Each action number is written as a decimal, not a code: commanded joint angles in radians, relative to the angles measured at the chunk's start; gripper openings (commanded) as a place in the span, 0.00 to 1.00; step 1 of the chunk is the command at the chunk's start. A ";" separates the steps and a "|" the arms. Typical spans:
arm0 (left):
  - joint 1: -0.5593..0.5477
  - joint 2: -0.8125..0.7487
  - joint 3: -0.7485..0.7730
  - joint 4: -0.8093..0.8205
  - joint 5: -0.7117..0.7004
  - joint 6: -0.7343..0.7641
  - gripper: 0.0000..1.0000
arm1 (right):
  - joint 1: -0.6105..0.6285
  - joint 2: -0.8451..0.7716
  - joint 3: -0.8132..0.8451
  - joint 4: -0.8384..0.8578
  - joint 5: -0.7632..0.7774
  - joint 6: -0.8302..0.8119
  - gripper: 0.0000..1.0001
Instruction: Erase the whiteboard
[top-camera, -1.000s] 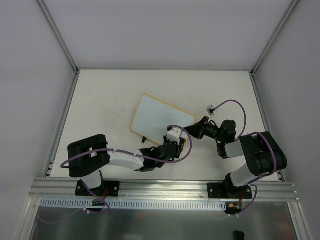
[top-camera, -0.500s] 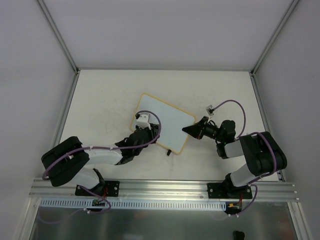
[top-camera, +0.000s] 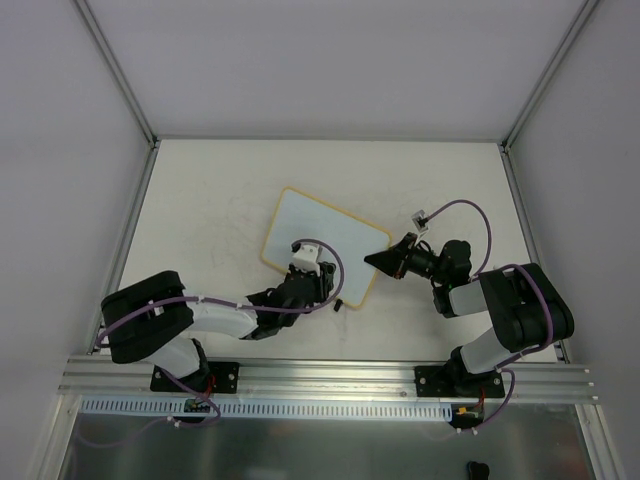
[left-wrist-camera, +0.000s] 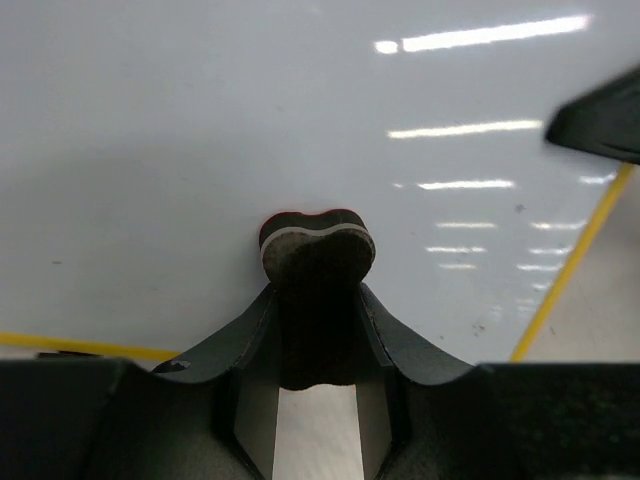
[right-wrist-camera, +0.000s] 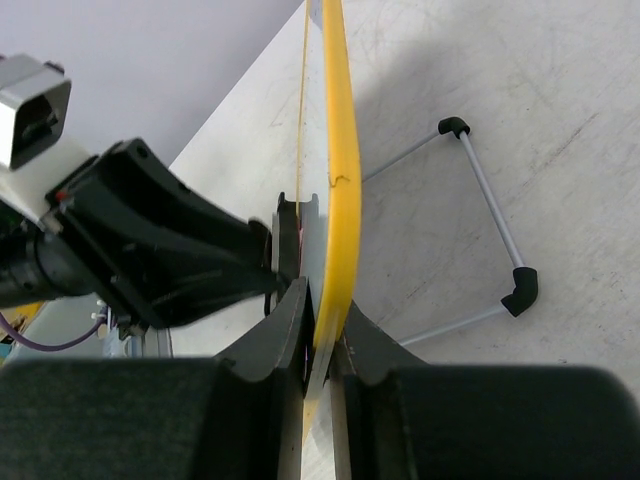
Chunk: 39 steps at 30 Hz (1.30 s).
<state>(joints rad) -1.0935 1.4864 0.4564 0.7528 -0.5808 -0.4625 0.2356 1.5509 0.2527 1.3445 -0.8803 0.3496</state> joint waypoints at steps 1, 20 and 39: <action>-0.080 0.049 0.062 0.034 -0.019 -0.028 0.00 | 0.011 -0.006 -0.004 0.186 -0.051 -0.118 0.00; 0.001 0.031 0.050 0.045 -0.145 0.080 0.00 | 0.011 -0.008 -0.003 0.186 -0.055 -0.115 0.00; -0.161 0.169 0.162 0.037 -0.160 0.038 0.00 | 0.011 0.000 -0.001 0.186 -0.057 -0.112 0.00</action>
<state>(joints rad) -1.2171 1.6104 0.5892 0.7868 -0.7433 -0.3618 0.2356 1.5509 0.2527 1.3491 -0.8822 0.3489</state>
